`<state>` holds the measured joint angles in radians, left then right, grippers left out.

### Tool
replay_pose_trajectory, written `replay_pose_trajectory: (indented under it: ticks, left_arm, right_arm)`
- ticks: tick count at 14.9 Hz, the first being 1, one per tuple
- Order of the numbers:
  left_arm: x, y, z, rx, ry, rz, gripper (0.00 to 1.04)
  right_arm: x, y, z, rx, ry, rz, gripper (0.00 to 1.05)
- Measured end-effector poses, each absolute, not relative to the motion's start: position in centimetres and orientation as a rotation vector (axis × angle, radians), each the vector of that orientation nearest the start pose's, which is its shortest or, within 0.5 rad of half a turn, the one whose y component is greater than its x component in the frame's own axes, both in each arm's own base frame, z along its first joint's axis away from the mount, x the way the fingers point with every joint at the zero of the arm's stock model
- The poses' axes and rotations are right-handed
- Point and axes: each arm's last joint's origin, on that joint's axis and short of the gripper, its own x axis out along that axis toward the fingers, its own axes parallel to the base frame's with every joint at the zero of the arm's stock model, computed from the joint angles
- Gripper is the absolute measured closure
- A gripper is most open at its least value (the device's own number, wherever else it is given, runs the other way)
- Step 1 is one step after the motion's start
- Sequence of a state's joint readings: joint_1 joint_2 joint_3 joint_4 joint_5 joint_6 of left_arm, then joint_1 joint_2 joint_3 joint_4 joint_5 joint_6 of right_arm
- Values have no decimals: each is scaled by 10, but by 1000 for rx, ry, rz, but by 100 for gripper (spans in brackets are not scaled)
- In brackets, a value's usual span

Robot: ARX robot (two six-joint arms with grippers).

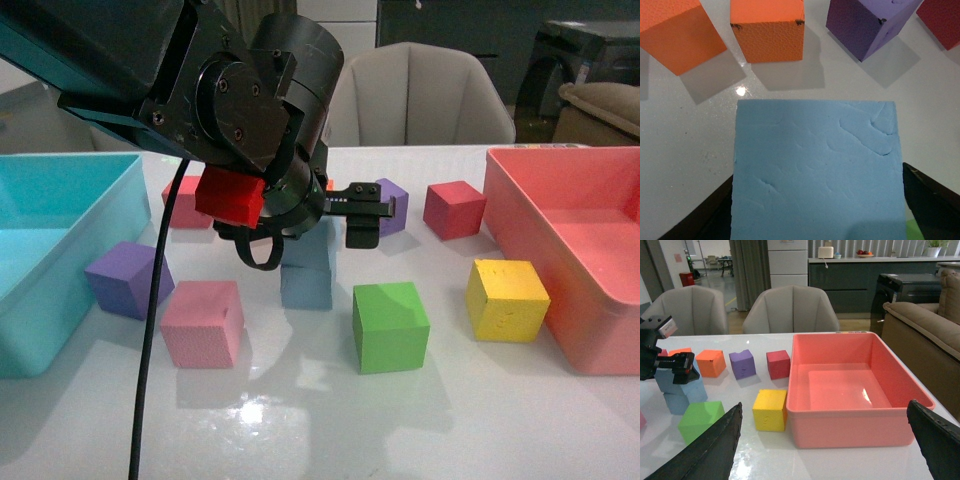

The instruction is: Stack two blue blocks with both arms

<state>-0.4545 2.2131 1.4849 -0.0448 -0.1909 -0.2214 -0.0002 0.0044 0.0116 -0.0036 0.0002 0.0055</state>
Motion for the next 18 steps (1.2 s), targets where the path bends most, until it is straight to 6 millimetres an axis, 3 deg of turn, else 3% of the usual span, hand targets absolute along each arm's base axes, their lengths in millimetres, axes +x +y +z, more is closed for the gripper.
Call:
replay_pose_trajectory:
  ticks: [1,4,7,9,11,13,14,16,18]
  left_arm:
    - [424,-201,130,34,750,-168,6]
    - [420,-200,142,44,698,-182,7]
    - [395,-192,185,10,561,-241,7]
    - [357,-188,221,24,388,-289,7]
    - [306,-178,252,64,211,-337,7]
    - [258,-163,267,70,78,-329,10]
    - [232,-141,269,30,9,-149,24]
    - [192,-81,248,21,26,22,49]
    - [172,-57,235,0,-11,7,75]
  right_arm:
    - [97,0,167,6,-4,0,6]
    - [97,0,167,6,-4,0,6]
    - [97,0,167,6,-4,0,6]
    - [97,0,167,6,-4,0,6]
    - [97,0,167,6,-4,0,6]
    - [97,0,167,6,-4,0,6]
    - [97,0,167,6,-4,0,6]
    - [97,0,167,6,-4,0,6]
    - [97,0,167,6,-4,0,6]
